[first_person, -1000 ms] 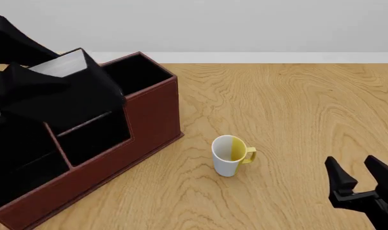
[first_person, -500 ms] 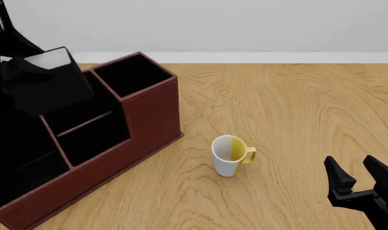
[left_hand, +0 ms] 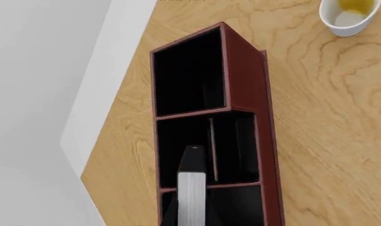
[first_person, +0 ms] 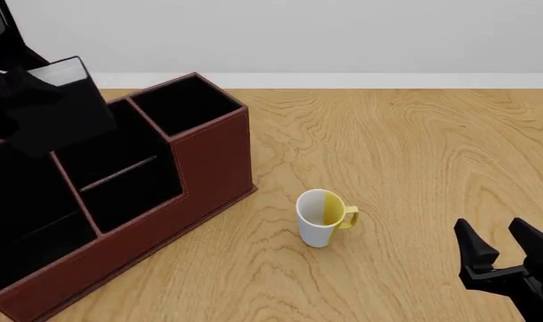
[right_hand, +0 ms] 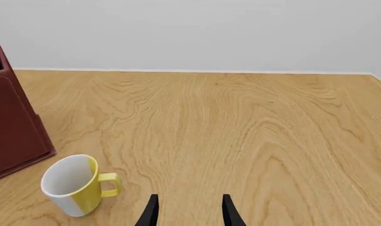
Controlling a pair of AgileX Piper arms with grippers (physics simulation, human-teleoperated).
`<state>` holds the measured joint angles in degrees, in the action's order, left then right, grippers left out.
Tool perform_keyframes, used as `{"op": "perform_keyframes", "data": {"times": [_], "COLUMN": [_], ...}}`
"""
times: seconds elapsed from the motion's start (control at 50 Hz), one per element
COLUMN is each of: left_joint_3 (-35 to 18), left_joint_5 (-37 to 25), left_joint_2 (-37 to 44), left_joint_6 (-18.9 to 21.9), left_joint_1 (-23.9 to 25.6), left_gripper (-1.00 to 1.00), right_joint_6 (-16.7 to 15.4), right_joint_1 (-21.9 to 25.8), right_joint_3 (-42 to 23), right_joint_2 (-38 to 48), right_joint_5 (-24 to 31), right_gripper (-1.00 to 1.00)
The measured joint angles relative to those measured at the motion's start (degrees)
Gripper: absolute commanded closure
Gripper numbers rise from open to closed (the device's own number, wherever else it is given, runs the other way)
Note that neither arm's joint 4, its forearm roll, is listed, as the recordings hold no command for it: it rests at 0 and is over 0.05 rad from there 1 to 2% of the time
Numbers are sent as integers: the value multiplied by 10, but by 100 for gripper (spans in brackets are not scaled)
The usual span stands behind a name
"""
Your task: Pick up the book and place it in the front compartment of the caddy.
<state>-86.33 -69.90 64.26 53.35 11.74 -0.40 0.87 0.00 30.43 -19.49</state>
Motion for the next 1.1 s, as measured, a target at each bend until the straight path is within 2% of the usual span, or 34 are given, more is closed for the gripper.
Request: {"op": "perform_keyframes", "data": {"times": [0.36,0.52,1.1], "left_joint_3": [-37,-45,23], "left_joint_5": [0,0,46], "left_joint_2": [31,43,56], "left_joint_6": [-31,-32,-18], "left_joint_1": [3,-1,-5], "left_gripper": [100,100,100], "right_joint_6": [0,1,4], "right_joint_1": [-2,-3,-7], "right_joint_3": [0,0,0], "right_joint_2": [15,22,44], "right_joint_5": [-15,-20,-38], "right_gripper": [-100,-100,-100]}}
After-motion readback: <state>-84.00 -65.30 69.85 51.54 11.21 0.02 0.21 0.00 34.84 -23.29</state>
